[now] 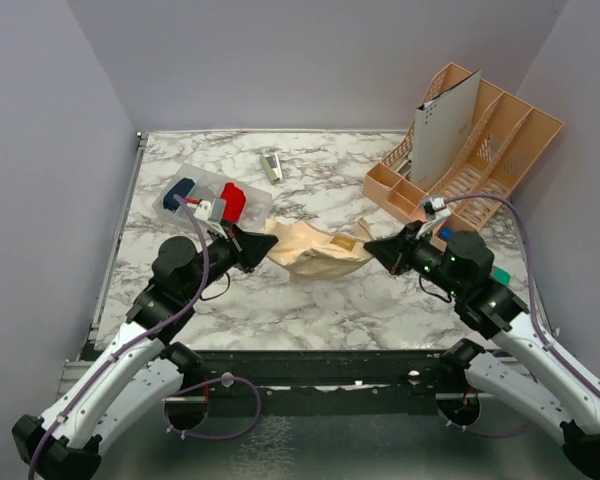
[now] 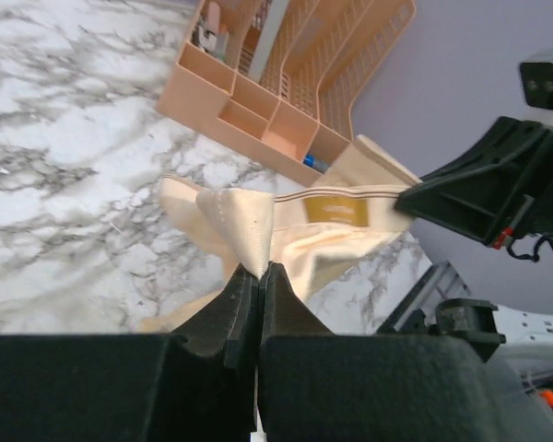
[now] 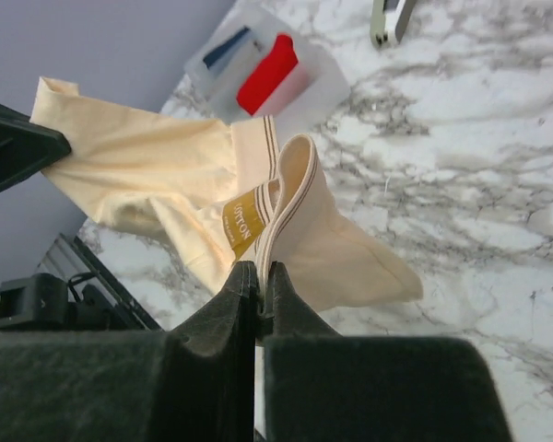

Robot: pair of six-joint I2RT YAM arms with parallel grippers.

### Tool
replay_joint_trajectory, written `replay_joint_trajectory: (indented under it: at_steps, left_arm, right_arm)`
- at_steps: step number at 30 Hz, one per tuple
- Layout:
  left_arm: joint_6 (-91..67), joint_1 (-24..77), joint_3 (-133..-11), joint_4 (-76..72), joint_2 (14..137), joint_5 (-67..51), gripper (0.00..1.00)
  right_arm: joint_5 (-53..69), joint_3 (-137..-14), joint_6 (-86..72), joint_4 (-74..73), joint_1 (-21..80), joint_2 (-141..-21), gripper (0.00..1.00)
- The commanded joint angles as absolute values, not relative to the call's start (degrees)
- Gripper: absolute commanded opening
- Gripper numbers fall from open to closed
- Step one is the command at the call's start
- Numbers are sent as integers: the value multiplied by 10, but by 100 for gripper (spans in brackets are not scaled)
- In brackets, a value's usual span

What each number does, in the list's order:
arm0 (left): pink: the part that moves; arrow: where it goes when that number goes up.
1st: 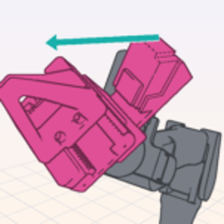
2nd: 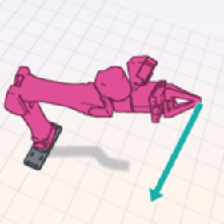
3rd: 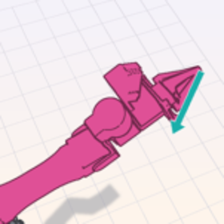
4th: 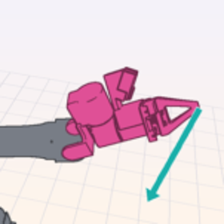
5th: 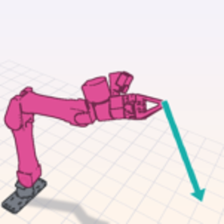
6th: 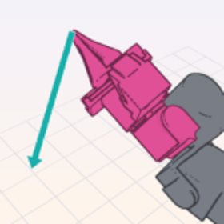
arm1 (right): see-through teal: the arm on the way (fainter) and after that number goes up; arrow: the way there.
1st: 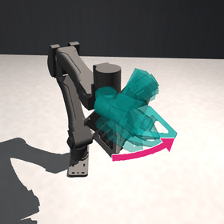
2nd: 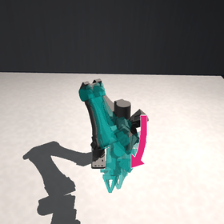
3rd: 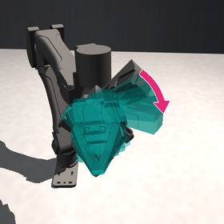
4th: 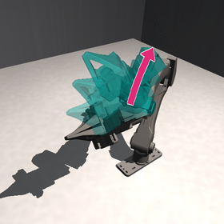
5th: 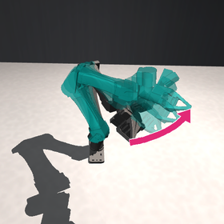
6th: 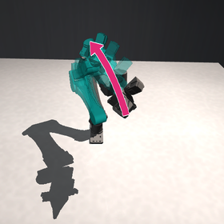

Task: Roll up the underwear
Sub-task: Flatten out the underwear at the center of the board.

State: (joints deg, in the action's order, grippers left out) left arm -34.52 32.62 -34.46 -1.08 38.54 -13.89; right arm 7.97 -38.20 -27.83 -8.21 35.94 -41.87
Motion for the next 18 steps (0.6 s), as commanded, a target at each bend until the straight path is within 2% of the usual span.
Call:
replay_joint_trajectory:
  at_steps: [1, 4, 7, 12, 18]
  left_arm:
    - [-269, 323, -372, 137, 335, -69, 0]
    - [-277, 323, -365, 156, 282, -40, 0]
    - [-303, 323, -353, 164, 246, -37, 0]
    - [-381, 323, -343, 208, 247, -94, 0]
    - [-502, 323, -259, 231, 251, -139, 0]
  right_arm:
    - [22, -399, -239, -119, 359, -332, 0]
    - [-4, -389, -242, -124, 359, -282, 1]
    - [-31, -405, -255, -180, 359, -283, 1]
    - [21, -446, -275, -264, 359, -335, 1]
    - [-13, -462, -295, -303, 359, -465, 3]
